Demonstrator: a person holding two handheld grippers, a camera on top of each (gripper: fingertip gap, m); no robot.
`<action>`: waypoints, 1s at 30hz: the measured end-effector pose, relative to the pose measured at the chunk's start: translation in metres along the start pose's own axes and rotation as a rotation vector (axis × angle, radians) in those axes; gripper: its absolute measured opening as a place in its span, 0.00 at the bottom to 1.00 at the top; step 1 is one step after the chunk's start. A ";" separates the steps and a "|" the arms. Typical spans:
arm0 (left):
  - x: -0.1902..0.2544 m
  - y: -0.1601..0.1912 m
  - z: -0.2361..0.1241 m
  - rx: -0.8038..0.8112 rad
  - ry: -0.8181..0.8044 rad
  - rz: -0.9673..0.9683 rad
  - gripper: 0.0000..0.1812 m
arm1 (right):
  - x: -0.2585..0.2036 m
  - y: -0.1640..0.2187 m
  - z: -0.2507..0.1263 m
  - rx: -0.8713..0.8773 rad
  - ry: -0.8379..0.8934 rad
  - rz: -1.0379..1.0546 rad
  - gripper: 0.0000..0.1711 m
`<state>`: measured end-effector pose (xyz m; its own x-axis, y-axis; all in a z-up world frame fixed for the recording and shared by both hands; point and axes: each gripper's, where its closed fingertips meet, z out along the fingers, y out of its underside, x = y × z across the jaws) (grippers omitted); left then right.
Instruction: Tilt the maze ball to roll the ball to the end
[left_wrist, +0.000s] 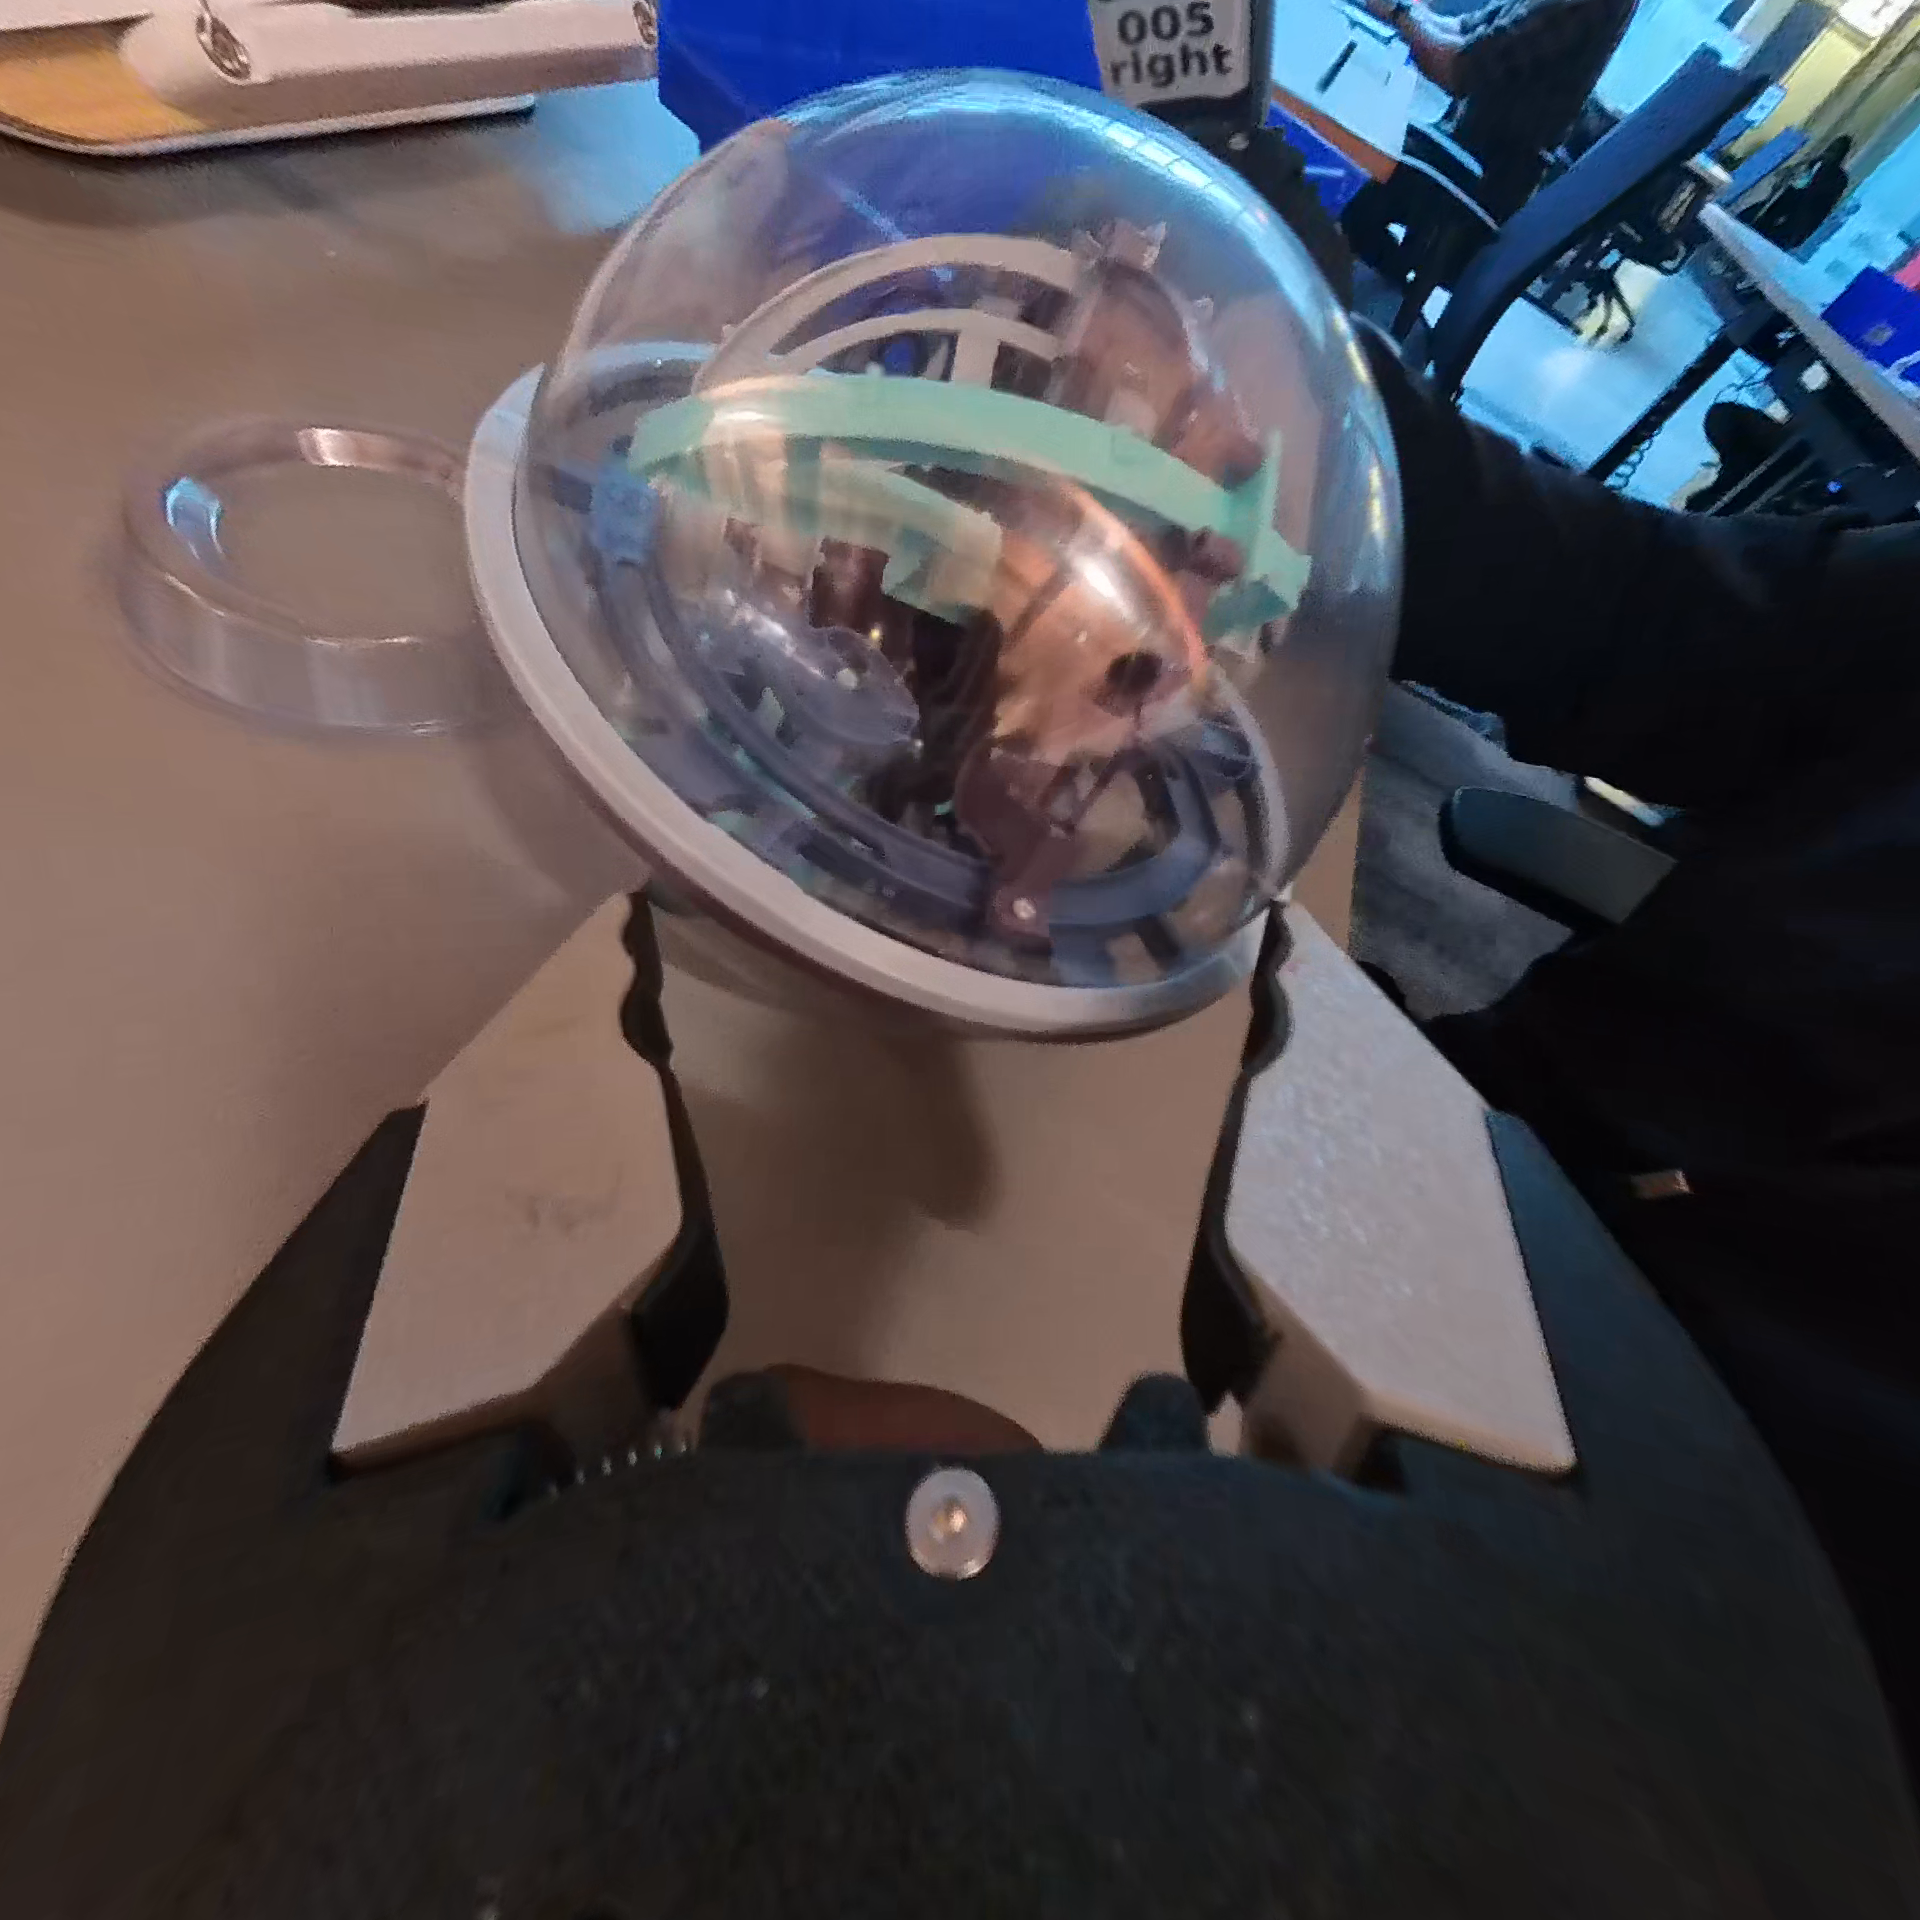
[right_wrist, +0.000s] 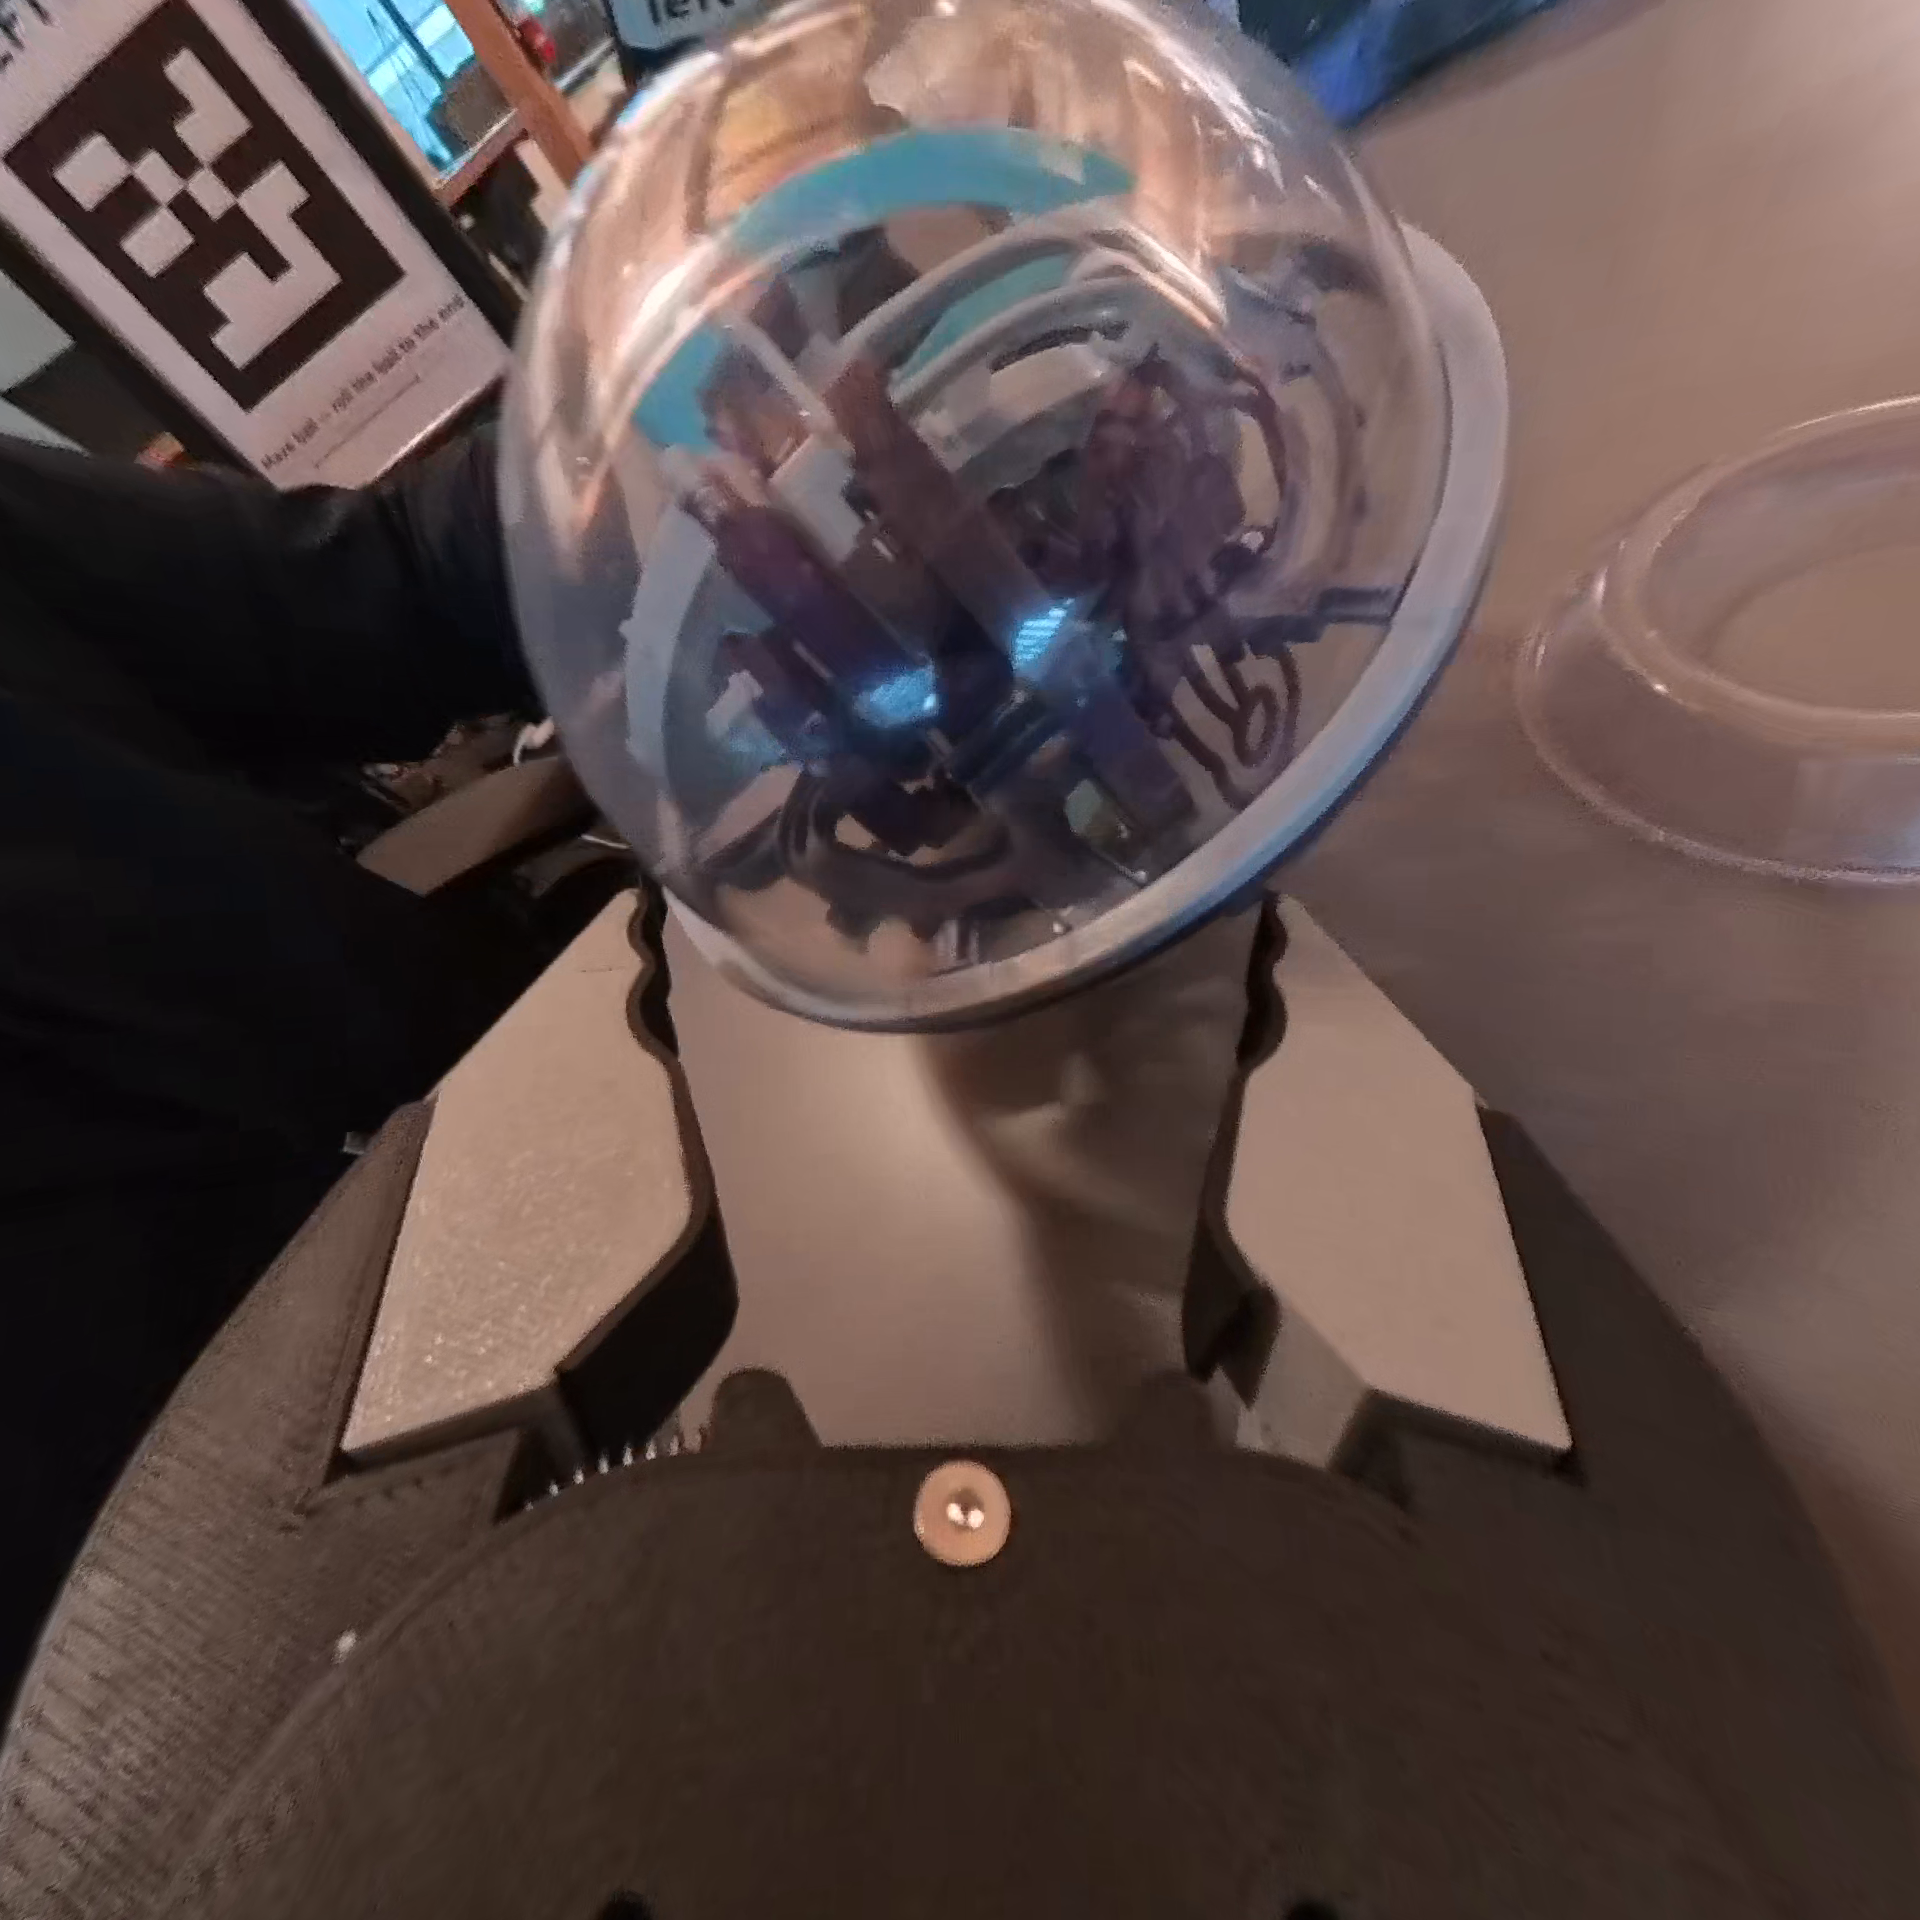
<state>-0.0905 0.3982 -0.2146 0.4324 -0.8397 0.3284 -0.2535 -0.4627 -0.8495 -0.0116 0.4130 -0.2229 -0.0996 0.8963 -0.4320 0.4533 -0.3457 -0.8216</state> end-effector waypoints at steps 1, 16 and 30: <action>0.000 0.001 -0.002 0.009 -0.003 -0.004 0.60 | -0.002 -0.003 -0.003 0.016 0.000 -0.016 0.65; 0.004 -0.028 -0.003 0.034 -0.217 0.481 0.66 | -0.001 -0.021 0.004 0.028 0.172 -0.332 0.75; 0.065 -0.163 -0.039 0.154 -0.634 1.317 0.67 | -0.079 -0.139 -0.084 0.158 0.693 -1.169 0.77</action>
<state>-0.0547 0.4085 -0.0390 0.2760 -0.3408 -0.8987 -0.6817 0.5897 -0.4330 0.0072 0.4135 -0.0432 0.1294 0.6230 0.7715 0.3023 0.7162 -0.6291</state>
